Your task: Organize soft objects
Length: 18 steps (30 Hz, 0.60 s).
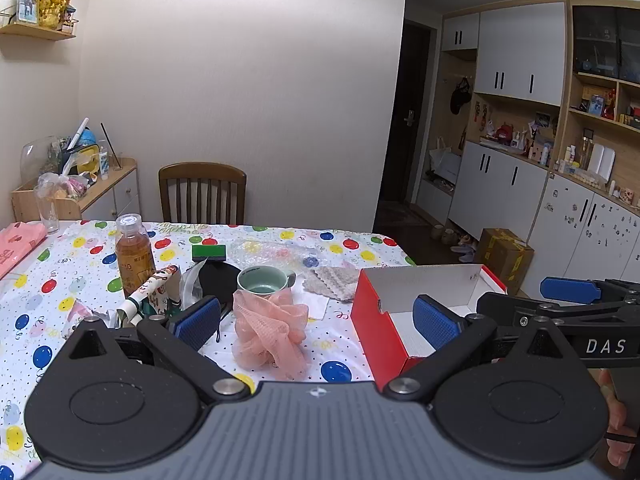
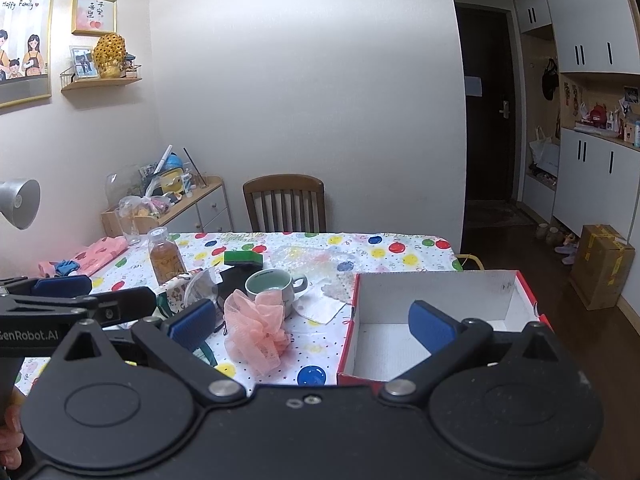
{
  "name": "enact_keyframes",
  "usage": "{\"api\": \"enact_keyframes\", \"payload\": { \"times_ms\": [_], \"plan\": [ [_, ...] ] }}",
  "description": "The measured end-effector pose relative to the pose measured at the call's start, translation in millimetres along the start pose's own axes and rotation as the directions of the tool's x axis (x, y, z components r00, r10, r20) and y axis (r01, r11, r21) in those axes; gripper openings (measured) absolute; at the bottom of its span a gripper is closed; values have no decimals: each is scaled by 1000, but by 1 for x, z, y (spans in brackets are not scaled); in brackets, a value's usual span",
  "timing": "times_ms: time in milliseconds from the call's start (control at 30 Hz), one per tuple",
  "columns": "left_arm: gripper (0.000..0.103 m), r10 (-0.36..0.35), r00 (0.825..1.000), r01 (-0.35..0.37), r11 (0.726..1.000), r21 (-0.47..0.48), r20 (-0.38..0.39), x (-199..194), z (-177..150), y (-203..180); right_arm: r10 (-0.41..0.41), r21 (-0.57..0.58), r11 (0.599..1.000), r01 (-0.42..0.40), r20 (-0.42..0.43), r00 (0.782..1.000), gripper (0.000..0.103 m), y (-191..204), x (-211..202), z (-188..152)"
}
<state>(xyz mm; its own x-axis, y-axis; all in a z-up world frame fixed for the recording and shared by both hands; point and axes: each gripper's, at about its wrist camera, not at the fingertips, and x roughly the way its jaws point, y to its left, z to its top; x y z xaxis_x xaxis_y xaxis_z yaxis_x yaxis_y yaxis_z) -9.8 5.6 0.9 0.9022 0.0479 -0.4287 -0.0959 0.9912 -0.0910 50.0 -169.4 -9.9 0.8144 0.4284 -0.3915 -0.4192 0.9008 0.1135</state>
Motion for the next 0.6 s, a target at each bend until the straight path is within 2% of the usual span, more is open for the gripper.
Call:
{"api": "enact_keyframes", "payload": {
  "times_ms": [600],
  "plan": [
    [103,-3,1000,3,1000,-21,-2,-2,-2,0,8,-1,1000,-8,3,1000,103,1,-2,-1]
  ]
}}
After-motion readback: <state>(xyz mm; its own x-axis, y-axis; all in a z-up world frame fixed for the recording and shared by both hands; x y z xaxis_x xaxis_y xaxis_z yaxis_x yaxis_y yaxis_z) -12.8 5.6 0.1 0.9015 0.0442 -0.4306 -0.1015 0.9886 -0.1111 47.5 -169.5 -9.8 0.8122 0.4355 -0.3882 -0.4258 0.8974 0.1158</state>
